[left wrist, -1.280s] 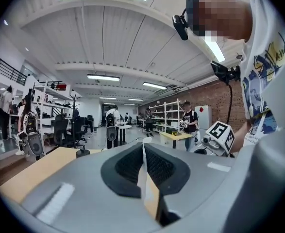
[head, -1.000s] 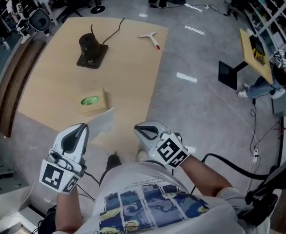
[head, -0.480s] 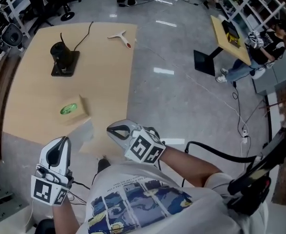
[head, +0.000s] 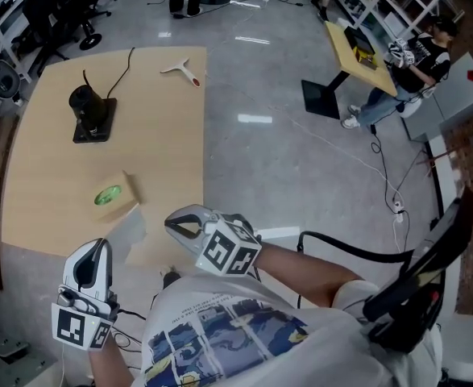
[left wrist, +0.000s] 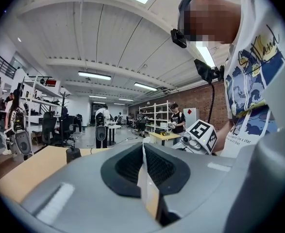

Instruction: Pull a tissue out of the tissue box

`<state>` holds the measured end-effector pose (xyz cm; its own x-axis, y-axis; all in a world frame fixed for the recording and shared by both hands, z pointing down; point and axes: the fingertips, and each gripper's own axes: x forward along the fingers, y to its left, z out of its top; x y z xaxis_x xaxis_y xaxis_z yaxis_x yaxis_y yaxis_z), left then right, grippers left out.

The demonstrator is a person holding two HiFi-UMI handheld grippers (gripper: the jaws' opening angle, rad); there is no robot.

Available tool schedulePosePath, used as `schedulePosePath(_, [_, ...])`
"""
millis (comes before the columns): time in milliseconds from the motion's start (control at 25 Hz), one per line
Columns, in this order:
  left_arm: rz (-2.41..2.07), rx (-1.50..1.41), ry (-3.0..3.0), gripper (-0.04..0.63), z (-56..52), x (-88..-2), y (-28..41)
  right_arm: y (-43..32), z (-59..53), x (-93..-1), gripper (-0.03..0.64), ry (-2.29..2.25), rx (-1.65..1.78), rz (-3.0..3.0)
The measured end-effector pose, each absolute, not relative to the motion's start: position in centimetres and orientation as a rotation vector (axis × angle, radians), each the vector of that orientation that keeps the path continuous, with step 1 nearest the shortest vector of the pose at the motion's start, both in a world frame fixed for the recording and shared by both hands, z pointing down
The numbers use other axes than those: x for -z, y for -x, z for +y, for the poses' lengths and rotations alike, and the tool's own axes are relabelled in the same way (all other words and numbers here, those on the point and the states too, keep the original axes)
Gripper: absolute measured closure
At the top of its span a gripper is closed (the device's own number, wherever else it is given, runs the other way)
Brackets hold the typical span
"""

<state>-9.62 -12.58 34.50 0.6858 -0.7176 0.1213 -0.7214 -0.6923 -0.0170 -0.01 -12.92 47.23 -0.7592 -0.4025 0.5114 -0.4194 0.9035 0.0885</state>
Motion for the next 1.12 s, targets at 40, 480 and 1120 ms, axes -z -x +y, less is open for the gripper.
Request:
schedulePosePath(40, [-1.215,-0.186,-2.861,0.589,-12.6,-34.4,9.7,0.2,-12.9,-47.2,0.614,-0.592,-0.039,-2.528])
schedulePosePath(480, [-1.149,-0.211,-2.913,0.589,-13.6,-34.5,11.8,2.9,-13.6,-47.2,0.614,-0.617,-0.028,-2.497])
schedulePosePath(1120, [-1.006,-0.183,-2.979,0.589,-15.7,-34.9,13.4,4.8,-14.7,-47.2,0.614,-0.714,-0.04,-2.444])
